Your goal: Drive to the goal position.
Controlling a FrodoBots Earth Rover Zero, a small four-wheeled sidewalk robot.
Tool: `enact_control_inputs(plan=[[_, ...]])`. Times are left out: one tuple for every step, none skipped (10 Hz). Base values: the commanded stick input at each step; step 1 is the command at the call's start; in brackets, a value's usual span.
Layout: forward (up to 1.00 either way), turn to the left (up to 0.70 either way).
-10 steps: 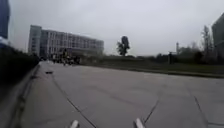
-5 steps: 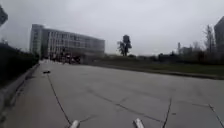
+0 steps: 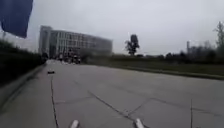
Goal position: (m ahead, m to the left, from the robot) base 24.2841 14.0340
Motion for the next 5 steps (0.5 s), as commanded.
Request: enact_control_inputs(plan=[[0.70, 0.00], [0.70, 0.00], [0.70, 0.00], [0.70, 0.00], [0.70, 0.00]])
